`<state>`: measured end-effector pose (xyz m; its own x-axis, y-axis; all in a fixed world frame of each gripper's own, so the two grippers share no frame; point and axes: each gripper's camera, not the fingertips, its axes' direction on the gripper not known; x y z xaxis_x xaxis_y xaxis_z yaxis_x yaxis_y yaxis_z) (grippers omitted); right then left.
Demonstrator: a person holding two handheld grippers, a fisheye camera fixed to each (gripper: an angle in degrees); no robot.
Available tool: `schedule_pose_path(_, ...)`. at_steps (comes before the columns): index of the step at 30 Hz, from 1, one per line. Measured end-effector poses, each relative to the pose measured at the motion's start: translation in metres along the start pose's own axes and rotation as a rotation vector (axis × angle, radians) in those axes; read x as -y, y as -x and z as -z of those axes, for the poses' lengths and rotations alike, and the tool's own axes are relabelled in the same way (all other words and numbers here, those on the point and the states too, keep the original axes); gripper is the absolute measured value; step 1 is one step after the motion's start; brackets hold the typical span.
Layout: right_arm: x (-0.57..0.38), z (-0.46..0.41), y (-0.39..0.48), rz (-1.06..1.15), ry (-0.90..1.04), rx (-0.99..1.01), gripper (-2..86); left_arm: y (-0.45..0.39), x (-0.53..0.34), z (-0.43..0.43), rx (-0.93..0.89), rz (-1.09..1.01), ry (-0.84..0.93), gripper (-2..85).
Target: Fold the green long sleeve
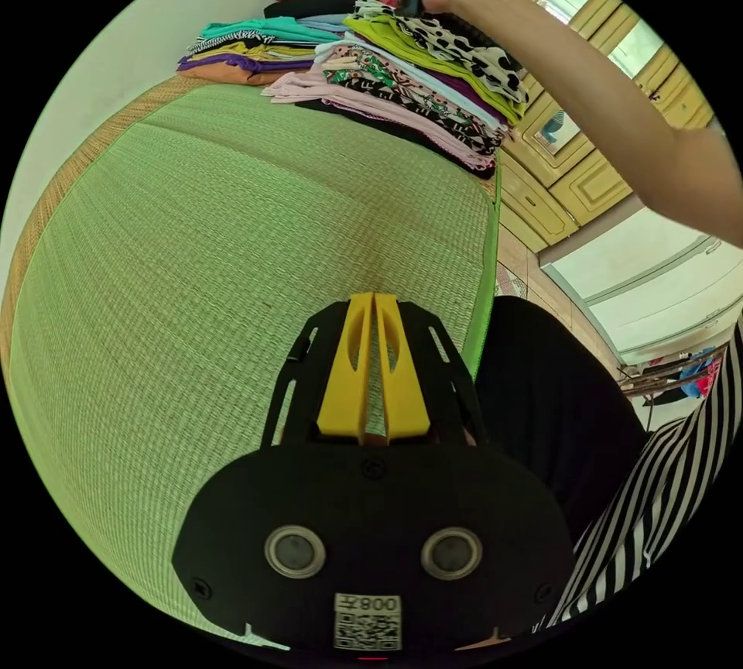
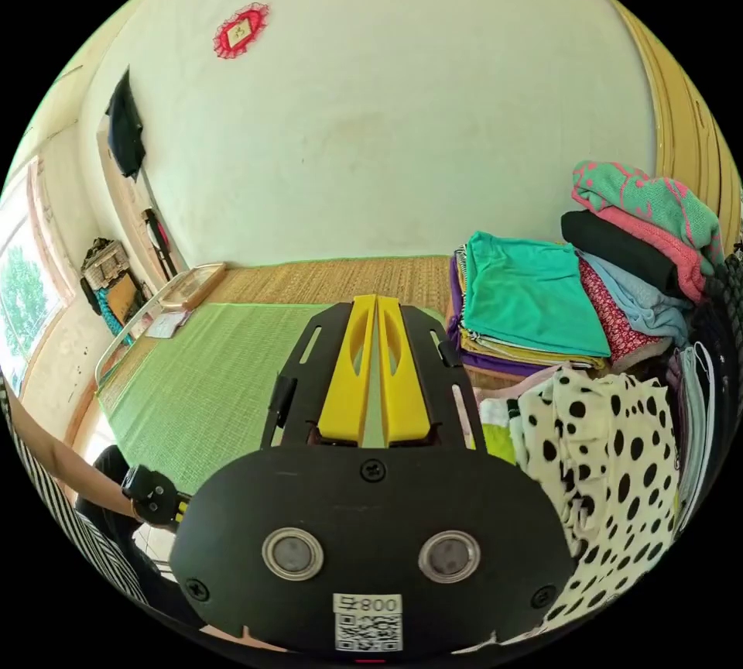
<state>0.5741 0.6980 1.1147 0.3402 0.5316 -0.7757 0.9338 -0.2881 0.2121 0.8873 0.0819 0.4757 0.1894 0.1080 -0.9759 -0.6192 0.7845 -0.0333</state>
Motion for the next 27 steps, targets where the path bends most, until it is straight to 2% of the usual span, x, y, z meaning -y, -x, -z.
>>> schedule_pose_path(3,0.043,-0.051,-0.033,-0.06,0.048,-0.077,2.9,-0.005,-0.014,0.017,0.02,-0.011,-0.022,0.2)
schedule_pose_path(8,0.104,-0.135,-0.086,-0.133,0.178,-0.171,6.3,0.003,-0.036,0.048,-0.047,0.018,-0.033,0.2)
schedule_pose_path(16,0.146,-0.23,-0.11,-0.125,0.36,-0.386,7.7,0.004,-0.064,0.096,-0.05,0.017,-0.037,0.2)
schedule_pose_path(19,0.149,-0.248,-0.117,-0.145,0.376,-0.38,6.7,0.004,-0.075,0.116,-0.042,0.014,-0.039,0.2)
schedule_pose_path(27,0.146,-0.233,-0.137,-0.275,0.273,-0.276,2.4,0.009,-0.104,0.171,-0.046,0.016,-0.043,0.2)
